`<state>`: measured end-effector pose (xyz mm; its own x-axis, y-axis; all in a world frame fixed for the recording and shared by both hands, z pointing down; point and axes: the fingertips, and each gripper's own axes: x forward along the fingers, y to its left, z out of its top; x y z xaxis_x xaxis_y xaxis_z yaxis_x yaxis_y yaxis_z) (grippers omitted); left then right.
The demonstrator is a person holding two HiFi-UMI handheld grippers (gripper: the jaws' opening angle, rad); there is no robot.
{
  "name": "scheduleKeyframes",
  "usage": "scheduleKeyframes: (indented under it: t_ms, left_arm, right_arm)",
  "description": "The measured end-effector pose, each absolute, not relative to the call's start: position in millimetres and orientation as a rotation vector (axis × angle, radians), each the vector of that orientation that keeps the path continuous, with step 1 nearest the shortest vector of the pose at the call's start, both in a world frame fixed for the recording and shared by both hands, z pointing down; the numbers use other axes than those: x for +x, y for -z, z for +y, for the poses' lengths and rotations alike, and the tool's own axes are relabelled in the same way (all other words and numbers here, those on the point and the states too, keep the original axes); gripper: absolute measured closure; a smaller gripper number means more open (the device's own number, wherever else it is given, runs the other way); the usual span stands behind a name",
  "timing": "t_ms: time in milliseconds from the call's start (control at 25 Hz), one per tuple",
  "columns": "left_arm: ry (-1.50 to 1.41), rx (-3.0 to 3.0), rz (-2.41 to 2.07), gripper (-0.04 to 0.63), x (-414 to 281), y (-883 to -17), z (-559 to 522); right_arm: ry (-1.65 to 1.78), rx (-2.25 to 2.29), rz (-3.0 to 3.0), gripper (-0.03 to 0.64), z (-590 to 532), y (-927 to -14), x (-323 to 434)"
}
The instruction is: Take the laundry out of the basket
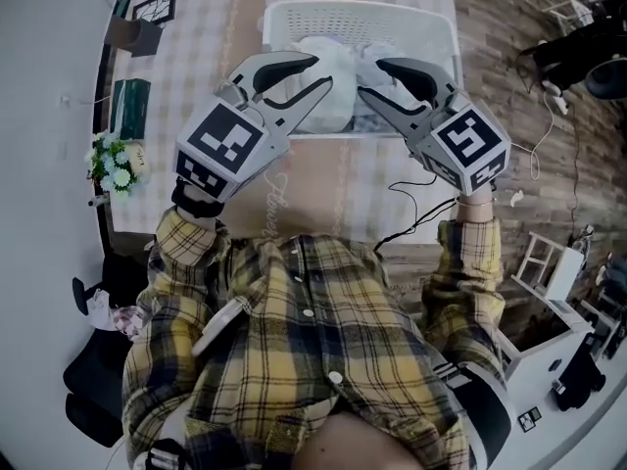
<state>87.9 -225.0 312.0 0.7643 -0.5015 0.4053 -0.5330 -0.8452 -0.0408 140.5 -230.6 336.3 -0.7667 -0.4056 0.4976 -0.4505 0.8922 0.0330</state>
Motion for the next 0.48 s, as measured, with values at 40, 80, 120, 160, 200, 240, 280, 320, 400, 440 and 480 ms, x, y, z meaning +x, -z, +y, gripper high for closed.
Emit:
scheduleKeyframes:
  t_ms: [40,80,120,160,200,240,280,320,400,440,480]
  left_arm:
    - [-0.660,2.875,-0.834,0.451,88.8,-317.0,-226.9]
    - [-0.695,2.871,-0.820,0.439,90.1,-322.4,-228.6]
    - [-0.728,2.867,-0.803,0.425,91.5,-327.7,-230.1]
    - [-0.756,2.864,-0.786,0.416,93.2,-332.4,-231.3]
    - [-0.782,2.861,-0.770,0.414,94.8,-336.4,-231.9]
    - [-0.809,2.861,-0.754,0.397,96.6,-340.1,-232.0]
    - [-0.839,2.863,-0.739,0.389,98.4,-343.5,-232.3]
    - [-0.870,2.868,-0.724,0.388,100.3,-346.7,-232.8]
    - [-0.921,2.873,-0.687,0.371,103.4,-353.1,-234.8]
    - [-0.943,2.872,-0.668,0.362,104.4,-356.5,-236.0]
    - [-0.963,2.871,-0.650,0.357,105.3,-359.8,-237.2]
  right_arm:
    - [-0.123,0.597,-2.543,0.393,-233.0,-339.9,140.3]
    - [-0.124,0.578,-2.540,0.390,-235.6,-342.5,139.6]
    - [-0.125,0.560,-2.540,0.390,-238.1,-344.8,138.5]
    - [-0.127,0.541,-2.542,0.386,-240.2,-347.2,137.1]
    - [-0.131,0.520,-2.543,0.362,-241.6,-350.3,135.6]
    - [-0.132,0.496,-2.539,0.350,-242.4,-354.1,134.4]
    - [-0.129,0.471,-2.529,0.339,-242.9,-358.7,133.8]
    - [-0.122,0.442,-2.514,0.336,-243.2,-363.8,133.4]
    - [-0.102,0.367,-2.468,0.310,-243.0,-375.8,132.6]
    - [-0.086,0.328,-2.438,0.294,-242.8,-382.3,132.1]
    - [-0.065,0.292,-2.406,0.290,-242.4,-388.5,131.7]
